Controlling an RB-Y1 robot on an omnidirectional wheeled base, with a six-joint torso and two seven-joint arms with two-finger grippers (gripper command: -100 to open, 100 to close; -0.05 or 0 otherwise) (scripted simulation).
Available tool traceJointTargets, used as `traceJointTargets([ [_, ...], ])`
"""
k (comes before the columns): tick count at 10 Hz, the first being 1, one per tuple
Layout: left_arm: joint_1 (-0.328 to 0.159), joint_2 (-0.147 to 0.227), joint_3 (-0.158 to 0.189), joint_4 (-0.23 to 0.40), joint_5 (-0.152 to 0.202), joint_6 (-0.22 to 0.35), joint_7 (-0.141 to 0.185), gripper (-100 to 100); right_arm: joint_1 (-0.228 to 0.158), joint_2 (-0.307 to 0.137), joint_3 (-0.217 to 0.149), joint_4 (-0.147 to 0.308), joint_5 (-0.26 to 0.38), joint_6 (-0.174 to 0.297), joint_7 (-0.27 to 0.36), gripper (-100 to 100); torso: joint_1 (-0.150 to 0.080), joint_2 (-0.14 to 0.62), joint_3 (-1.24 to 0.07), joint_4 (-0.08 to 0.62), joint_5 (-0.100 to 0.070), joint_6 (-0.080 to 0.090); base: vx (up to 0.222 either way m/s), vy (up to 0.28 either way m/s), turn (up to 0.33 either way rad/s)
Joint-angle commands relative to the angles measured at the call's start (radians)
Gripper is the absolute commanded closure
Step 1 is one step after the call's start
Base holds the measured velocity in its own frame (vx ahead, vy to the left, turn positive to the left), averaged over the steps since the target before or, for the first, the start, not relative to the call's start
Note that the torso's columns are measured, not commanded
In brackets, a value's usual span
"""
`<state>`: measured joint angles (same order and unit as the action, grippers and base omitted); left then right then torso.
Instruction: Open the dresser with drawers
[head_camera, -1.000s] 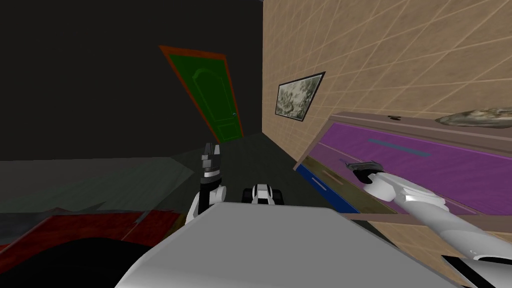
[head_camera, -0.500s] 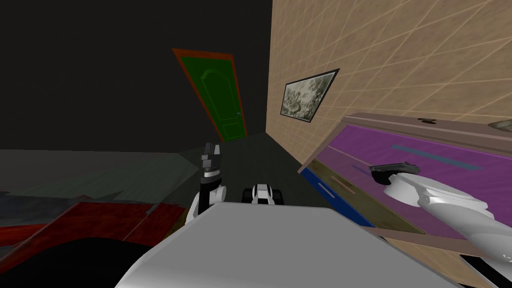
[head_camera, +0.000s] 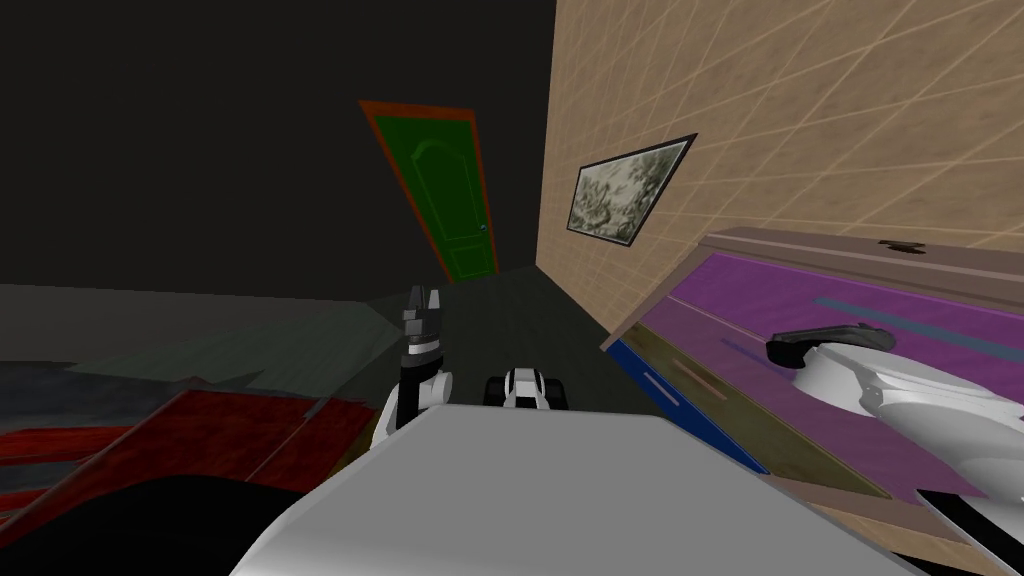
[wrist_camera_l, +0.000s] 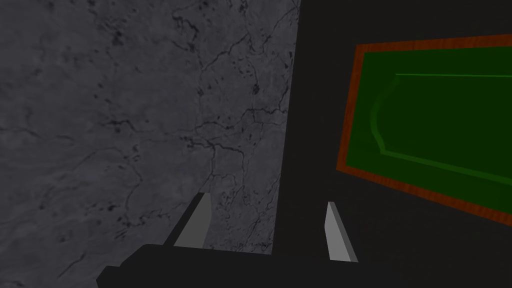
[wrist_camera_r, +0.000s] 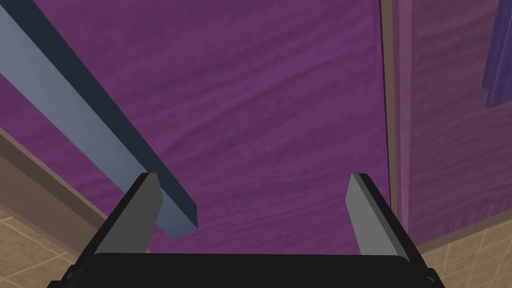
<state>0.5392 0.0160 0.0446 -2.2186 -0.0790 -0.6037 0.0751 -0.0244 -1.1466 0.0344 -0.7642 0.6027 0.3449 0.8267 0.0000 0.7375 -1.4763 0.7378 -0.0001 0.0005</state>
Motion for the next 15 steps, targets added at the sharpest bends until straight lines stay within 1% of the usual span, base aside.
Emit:
traceJointTargets([
  [1, 0.000, 0.000, 0.000, 0.000, 0.000, 0.000, 0.000, 0, -0.005, -0.043, -0.002, 0.042, 0.010, 0.040, 0.035, -100, 0.000, 0.000, 0.000, 0.000, 0.000, -0.001, 0.036, 0.027, 0.131],
  [3, 0.000, 0.000, 0.000, 0.000, 0.000, 0.000, 0.000, 0, -0.005, -0.043, -0.002, 0.042, 0.010, 0.040, 0.035, -100, 0.000, 0.001, 0.000, 0.000, 0.000, 0.000, 0.018, 0.011, 0.028],
  [4, 0.000, 0.000, 0.000, 0.000, 0.000, 0.000, 0.000, 0, -0.016, -0.069, -0.003, 0.078, 0.021, 0.057, 0.055, -100, -0.001, 0.002, 0.001, 0.001, 0.000, 0.000, 0.014, 0.011, 0.097],
  [6, 0.000, 0.000, 0.000, 0.000, 0.000, 0.000, 0.000, 0, -0.013, -0.063, -0.004, 0.072, 0.025, 0.058, 0.049, -100, 0.000, 0.000, 0.000, 0.000, 0.000, -0.001, 0.013, 0.005, 0.042],
  [7, 0.000, 0.000, 0.000, 0.000, 0.000, 0.000, 0.000, 0, -0.015, -0.070, -0.005, 0.080, 0.023, 0.050, 0.050, -100, 0.000, 0.001, 0.000, 0.000, 0.000, 0.000, 0.032, -0.079, 0.001],
  [8, 0.000, 0.000, 0.000, 0.000, 0.000, 0.000, 0.000, 0, -0.017, -0.066, -0.005, 0.082, 0.029, 0.052, 0.047, -100, -0.005, 0.000, 0.000, 0.000, -0.001, 0.000, 0.020, -0.053, 0.007],
  [9, 0.000, 0.000, 0.000, 0.000, 0.000, 0.000, 0.000, 0, -0.017, -0.066, -0.005, 0.083, 0.030, 0.050, 0.047, 100, -0.002, 0.000, 0.000, 0.000, -0.001, -0.001, 0.003, -0.010, -0.002],
  [10, 0.000, 0.000, 0.000, 0.000, 0.000, 0.000, 0.000, 0, -0.018, -0.072, -0.005, 0.082, 0.025, 0.047, 0.049, 100, 0.001, 0.001, 0.001, 0.000, -0.001, -0.001, -0.026, 0.077, -0.027],
  [11, 0.000, 0.000, 0.000, 0.000, 0.000, 0.000, 0.000, 0, -0.018, -0.073, -0.005, 0.082, 0.024, 0.045, 0.050, 100, 0.000, 0.000, 0.002, -0.002, -0.009, -0.002, -0.058, 0.173, -0.015],
  [15, 0.000, 0.000, 0.000, 0.000, 0.000, 0.000, 0.000, 0, -0.018, -0.084, -0.006, 0.081, 0.017, 0.040, 0.054, 100, -0.004, 0.000, 0.001, -0.001, -0.004, 0.000, -0.057, 0.187, -0.013],
])
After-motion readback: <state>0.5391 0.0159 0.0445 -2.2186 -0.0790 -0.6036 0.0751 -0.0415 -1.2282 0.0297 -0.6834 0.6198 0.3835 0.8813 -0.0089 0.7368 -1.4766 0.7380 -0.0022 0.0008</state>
